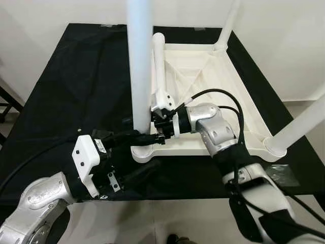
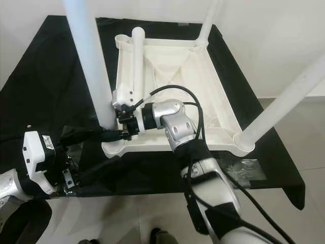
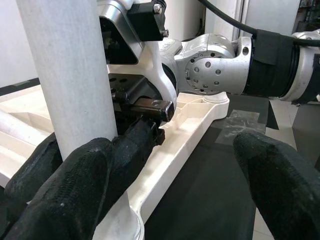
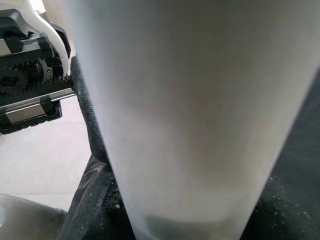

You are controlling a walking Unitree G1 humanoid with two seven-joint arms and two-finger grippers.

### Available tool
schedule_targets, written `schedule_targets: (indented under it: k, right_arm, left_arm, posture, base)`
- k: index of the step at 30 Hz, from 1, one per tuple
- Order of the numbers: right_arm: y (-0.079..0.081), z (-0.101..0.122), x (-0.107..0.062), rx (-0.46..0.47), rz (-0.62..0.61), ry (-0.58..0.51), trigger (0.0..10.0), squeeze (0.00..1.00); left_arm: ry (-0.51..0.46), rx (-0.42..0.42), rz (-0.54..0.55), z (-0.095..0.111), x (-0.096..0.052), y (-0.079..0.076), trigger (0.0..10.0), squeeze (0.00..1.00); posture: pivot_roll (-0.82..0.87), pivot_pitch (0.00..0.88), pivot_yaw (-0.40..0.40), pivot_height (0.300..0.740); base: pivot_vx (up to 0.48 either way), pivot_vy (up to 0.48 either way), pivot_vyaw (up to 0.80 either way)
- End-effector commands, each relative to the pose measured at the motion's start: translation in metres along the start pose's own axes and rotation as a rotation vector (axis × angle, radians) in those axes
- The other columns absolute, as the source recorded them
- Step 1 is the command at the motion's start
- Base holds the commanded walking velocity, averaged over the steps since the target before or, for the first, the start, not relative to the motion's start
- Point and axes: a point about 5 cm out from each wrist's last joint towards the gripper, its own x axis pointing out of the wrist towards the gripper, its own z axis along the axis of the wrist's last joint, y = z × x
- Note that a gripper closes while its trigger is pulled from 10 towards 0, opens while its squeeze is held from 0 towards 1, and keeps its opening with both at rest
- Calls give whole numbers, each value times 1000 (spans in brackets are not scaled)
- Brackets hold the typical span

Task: Building children table

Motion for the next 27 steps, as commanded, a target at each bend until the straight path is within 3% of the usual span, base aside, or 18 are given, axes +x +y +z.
schedule_targets:
  k: [1, 8, 10, 11, 12, 13, 14, 16, 17, 18, 19, 20, 26, 27]
  right_arm:
    - [2, -1, 2, 4, 43, -20, 0, 0]
    - [-1, -11, -10, 8, -37, -24, 0, 0]
    - [1, -24, -22, 30, -252, 15, 0, 0]
    - [1, -24, -22, 30, -252, 15, 0, 0]
    - [7, -40, -24, 93, -474, 59, 0, 0]
    - [7, -40, -24, 93, -474, 59, 0, 0]
    - [27, -58, -26, 121, -830, 113, 0, 0]
    - [27, -58, -26, 121, -830, 113, 0, 0]
    - [45, -67, -36, 143, -1104, 161, 0, 0]
    - [67, -73, -34, 152, -1155, 201, 0, 0]
    - [67, -73, -34, 152, -1155, 201, 0, 0]
    - [79, -73, -29, 151, -1134, 215, 0, 0]
    - [77, -71, -18, 134, -1014, 207, 0, 0]
    - [73, -71, -16, 134, -1007, 208, 4667, 0]
  left_arm:
    - [16, 12, -1, 1, -2, -2, 10000, 0]
    - [13, 11, 1, 1, -1, -1, 10000, 0]
    - [13, 9, 1, 0, -2, -2, 10000, 0]
    - [13, 9, 1, 0, -2, -2, 10000, 0]
    - [14, 8, 1, 0, -3, -3, 10000, 0]
    - [14, 8, 1, 0, -3, -3, 10000, 0]
    - [15, 5, 2, 1, -4, -2, 10000, 0]
    - [15, 5, 2, 1, -4, -2, 10000, 0]
    - [16, 3, 3, 1, -5, -2, 10000, 0]
    - [18, -1, 1, 0, -5, -1, 10000, 0]
    - [18, -1, 1, 0, -5, -1, 10000, 0]
    - [19, -4, -1, 0, -6, -1, 10000, 0]
    - [18, -3, -6, -2, -4, 0, 10000, 0]
    - [19, -4, -8, -2, -4, -1, 10000, 0]
  posture:
    - [133, 231, -109, 740]
    - [119, 232, -110, 740]
    - [101, 238, -120, 740]
    - [101, 238, -120, 740]
    - [101, 241, -123, 740]
    - [101, 241, -123, 740]
    - [90, 253, -111, 740]
    - [90, 253, -111, 740]
    - [90, 253, -111, 740]
    - [68, 251, -93, 740]
    - [68, 251, -93, 740]
    - [68, 251, -93, 740]
    - [77, 241, -102, 740]
    - [82, 239, -98, 740]
  base:
    - [0, 0, 0]
    - [0, 0, 0]
    - [0, 0, 0]
    - [0, 0, 0]
    - [0, 0, 0]
    - [0, 0, 0]
    - [0, 0, 0]
    - [0, 0, 0]
    - [0, 0, 0]
    - [0, 0, 0]
    - [0, 0, 0]
    - [0, 0, 0]
    - [0, 0, 0]
    - [0, 0, 0]
